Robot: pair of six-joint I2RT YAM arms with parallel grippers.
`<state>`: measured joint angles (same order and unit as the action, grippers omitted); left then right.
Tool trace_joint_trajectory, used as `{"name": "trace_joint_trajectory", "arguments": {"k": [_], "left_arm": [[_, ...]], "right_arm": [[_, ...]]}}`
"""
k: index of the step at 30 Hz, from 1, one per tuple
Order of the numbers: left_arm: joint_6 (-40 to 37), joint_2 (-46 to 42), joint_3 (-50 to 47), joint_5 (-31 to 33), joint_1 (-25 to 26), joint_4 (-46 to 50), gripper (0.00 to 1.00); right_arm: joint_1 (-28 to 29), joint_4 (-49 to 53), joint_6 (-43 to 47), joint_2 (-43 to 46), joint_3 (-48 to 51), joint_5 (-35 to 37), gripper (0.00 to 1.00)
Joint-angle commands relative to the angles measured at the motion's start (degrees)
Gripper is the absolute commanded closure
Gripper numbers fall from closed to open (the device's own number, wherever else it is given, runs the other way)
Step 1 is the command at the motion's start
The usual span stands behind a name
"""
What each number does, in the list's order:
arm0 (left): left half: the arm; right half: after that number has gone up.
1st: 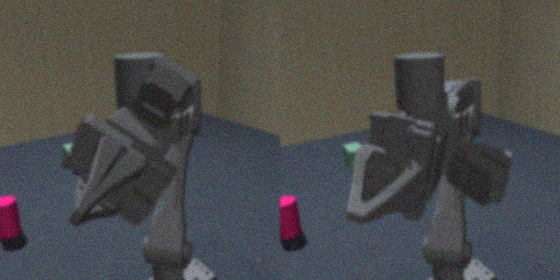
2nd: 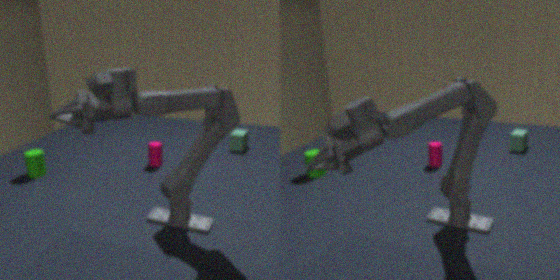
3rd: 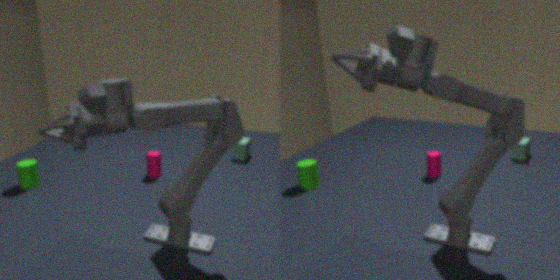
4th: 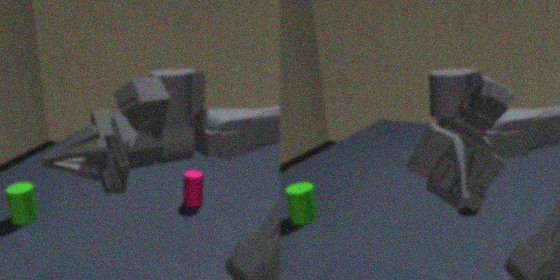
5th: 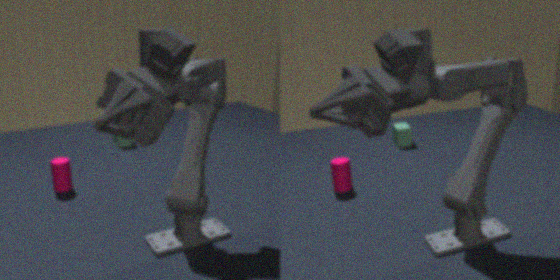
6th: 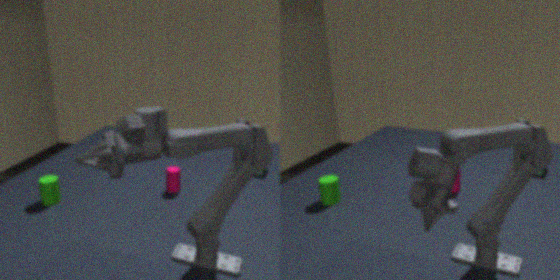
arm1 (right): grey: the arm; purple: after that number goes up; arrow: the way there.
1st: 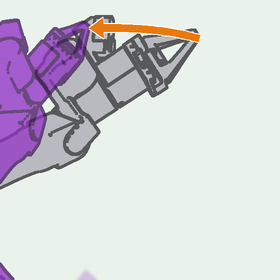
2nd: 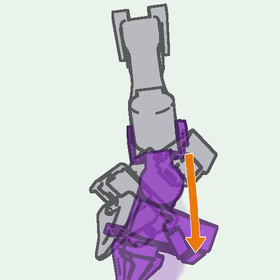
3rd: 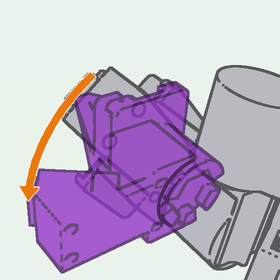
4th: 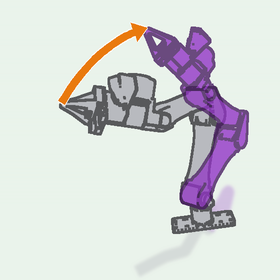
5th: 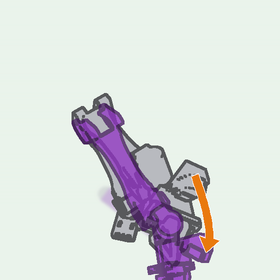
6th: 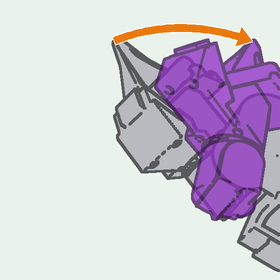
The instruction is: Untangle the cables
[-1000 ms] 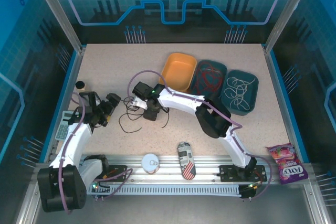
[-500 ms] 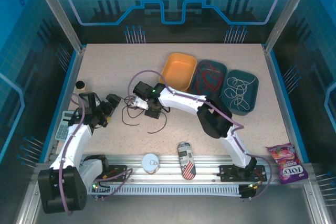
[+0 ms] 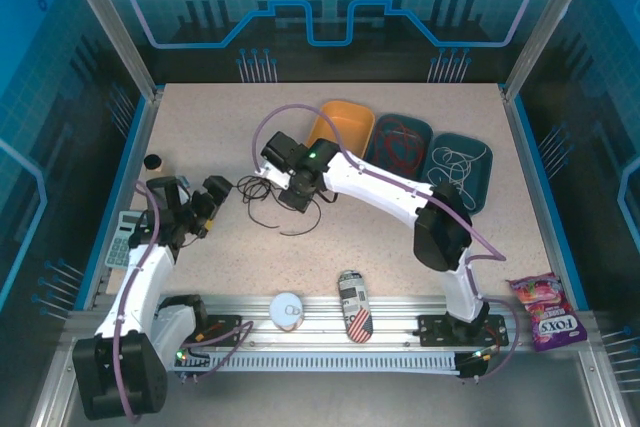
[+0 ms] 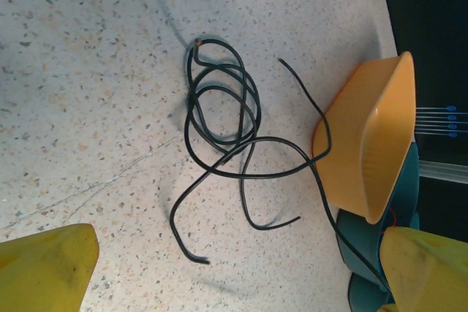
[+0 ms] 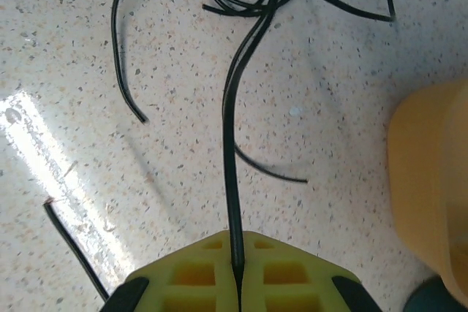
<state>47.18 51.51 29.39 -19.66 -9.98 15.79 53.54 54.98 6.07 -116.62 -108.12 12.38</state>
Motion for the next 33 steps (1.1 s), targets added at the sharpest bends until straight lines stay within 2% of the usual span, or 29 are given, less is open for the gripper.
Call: {"name": "trace_joint_trajectory", "arguments": {"k": [1,8,20,25,33], "left_arm": [[-1.5,-1.1,-1.3,-2.2,-0.5,-1.8,0.01],[-0.5,-0.5,-2.2,-2.6,0.7,-4.6,0.01],[-0.8,1.1,-1.8,0.1,8.7,-8.3,0.01],[-1.5,-0.1,-1.8,1.6,11.9,-8.7,0.01],[-2.4,-1.0,-2.6,1.8,12.9,-8.7,0.01]], "right_arm": [[-0.4,4.2,-4.9,5.5,-0.5,-2.0,1.00],[-0.5,6.3,-8.7,11.4,0.1,0.6,1.00],[-2.0,10.5,-16.6,17.2,-1.1,7.2,1.00],[-5.7,10.6,-22.2,17.5,-0.6,6.8,1.00],[-14.0,10.1,-26.7,14.9,-1.5,0.7,1.00]]}}
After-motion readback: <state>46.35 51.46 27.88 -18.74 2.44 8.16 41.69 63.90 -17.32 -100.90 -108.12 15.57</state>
